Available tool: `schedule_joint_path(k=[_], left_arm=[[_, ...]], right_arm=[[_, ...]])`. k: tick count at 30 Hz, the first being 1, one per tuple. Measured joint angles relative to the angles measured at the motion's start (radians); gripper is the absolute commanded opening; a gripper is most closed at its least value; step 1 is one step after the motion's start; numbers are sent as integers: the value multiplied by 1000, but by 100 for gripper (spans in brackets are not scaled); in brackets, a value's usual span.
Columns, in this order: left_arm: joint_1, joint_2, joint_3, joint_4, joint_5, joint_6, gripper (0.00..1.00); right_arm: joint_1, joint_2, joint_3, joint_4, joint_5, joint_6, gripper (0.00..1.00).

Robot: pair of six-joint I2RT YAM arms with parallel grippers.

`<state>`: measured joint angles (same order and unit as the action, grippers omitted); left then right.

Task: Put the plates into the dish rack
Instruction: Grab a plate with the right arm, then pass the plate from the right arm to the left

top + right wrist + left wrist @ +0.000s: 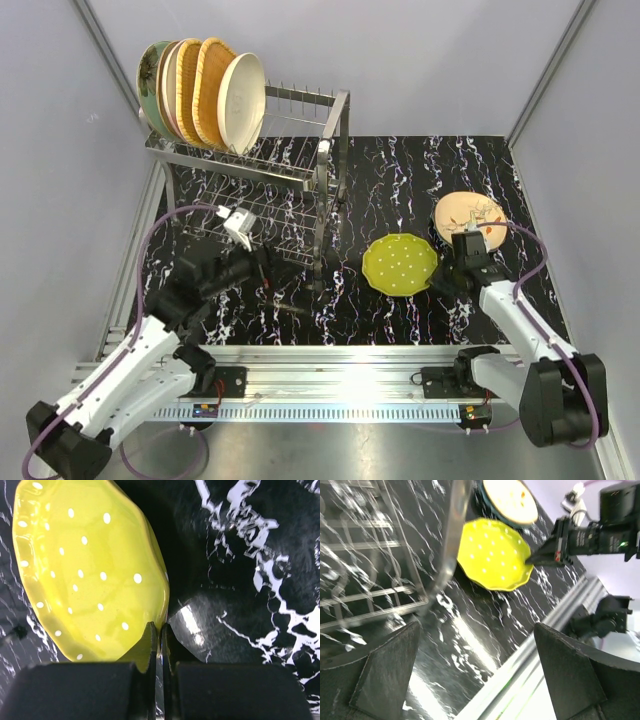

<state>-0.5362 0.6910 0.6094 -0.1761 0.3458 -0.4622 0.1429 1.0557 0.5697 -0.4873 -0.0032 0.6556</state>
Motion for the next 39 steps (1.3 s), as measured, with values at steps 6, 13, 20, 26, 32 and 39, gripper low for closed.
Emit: schedule_joint_path(k=[6,13,20,26,32,39], left_arm=[[-103,103,-73,137,28,-104,99],[-211,221,-154,252,19,-224,99],[-305,338,-167,331,-27,-298,99],[-311,432,-170,386,-74,-344,99],[-311,541,-170,448,-101,-390,98],[-317,632,-170,537,-100,-463,96]], right_arm=[[0,-92,-62,-23,-83,-35,0],[0,-201,-91,-56,-170,-43,0],[0,-235,-100,-72,-253,-48,0],[0,-235,-113,-74,-304,-61,0],[1,-235,-133,-68,-346,-38,0],[1,-261,-166,-64,-403,24,0]])
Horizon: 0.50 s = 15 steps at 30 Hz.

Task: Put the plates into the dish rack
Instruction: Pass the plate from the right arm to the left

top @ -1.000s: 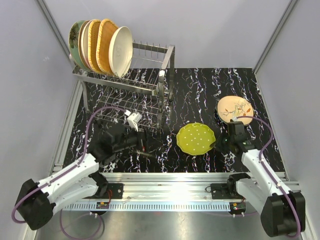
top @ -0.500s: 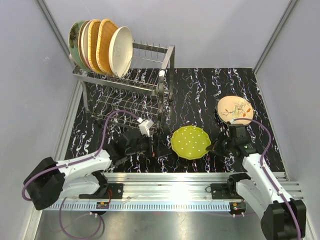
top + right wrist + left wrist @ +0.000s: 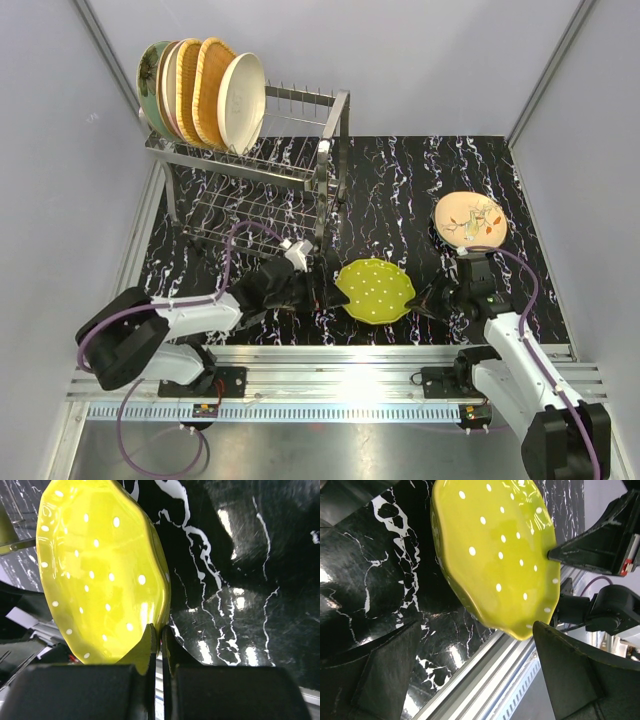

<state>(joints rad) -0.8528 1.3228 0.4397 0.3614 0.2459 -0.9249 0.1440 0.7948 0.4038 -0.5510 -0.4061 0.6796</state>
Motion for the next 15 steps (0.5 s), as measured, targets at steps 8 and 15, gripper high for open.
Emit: schedule_joint_path(k=[8,15], left_arm=[[-26,76,0,89,-1,-80,93],[-51,180,6,195,-1,-155,80]], right_arm=[[0,-37,-54,34,-35,68,0],[2,-88,-97,52,-65,99,0]])
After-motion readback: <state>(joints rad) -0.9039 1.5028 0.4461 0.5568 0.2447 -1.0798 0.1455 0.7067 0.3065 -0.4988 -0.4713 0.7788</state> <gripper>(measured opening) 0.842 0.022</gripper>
